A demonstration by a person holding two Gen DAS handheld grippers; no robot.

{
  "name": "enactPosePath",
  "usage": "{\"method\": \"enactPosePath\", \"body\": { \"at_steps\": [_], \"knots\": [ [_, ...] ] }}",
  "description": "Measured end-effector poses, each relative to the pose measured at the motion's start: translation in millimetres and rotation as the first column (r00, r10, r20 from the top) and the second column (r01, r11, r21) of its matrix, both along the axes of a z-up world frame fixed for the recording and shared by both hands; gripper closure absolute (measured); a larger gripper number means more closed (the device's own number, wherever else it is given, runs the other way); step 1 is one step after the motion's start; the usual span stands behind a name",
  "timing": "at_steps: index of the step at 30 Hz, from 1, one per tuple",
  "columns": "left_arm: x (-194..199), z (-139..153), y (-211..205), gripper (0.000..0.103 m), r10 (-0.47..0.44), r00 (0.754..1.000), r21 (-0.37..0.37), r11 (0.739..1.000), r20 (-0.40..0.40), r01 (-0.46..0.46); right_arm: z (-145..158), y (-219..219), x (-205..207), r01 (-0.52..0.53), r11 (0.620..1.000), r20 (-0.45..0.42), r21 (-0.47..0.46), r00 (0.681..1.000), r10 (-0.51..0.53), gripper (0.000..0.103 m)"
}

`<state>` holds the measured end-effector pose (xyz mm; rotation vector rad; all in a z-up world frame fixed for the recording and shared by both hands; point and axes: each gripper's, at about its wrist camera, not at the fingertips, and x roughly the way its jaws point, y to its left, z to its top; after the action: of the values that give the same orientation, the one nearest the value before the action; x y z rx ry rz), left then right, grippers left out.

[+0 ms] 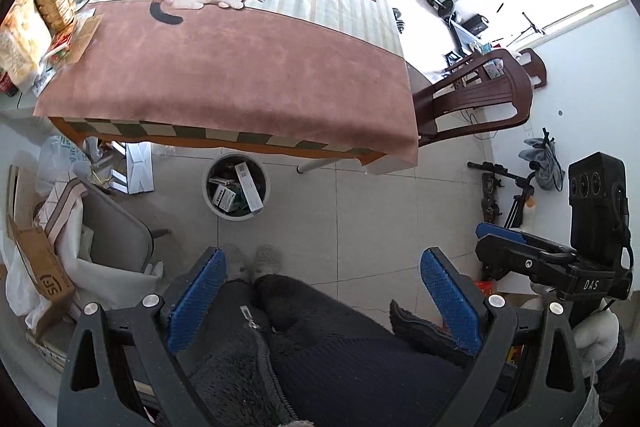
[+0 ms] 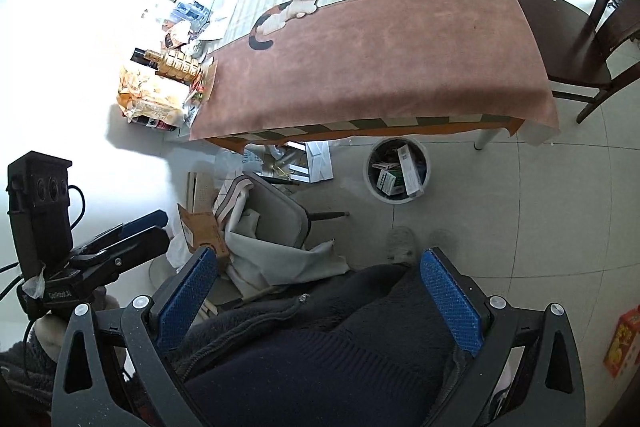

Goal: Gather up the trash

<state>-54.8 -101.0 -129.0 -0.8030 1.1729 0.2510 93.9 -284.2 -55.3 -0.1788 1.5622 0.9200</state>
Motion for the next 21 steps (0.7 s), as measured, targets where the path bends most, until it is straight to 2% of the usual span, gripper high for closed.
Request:
{"method": "enactPosePath", "body": {
  "at_steps": [7,21],
  "knots": [
    [-4,0,-2,0.003,0.027,1.0,0.006,1.0,0.004,-0.027,-9,6,3,-0.024,1.0,-0.011,0.004,1.0,0.024,0.0],
    [-1,1,-9,0.003,0.015,1.0,0.01,1.0,0.008,-0.015,-14,4,3,-0.056,0.998,-0.031,0.003,0.998,0.057,0.0]
  ]
}}
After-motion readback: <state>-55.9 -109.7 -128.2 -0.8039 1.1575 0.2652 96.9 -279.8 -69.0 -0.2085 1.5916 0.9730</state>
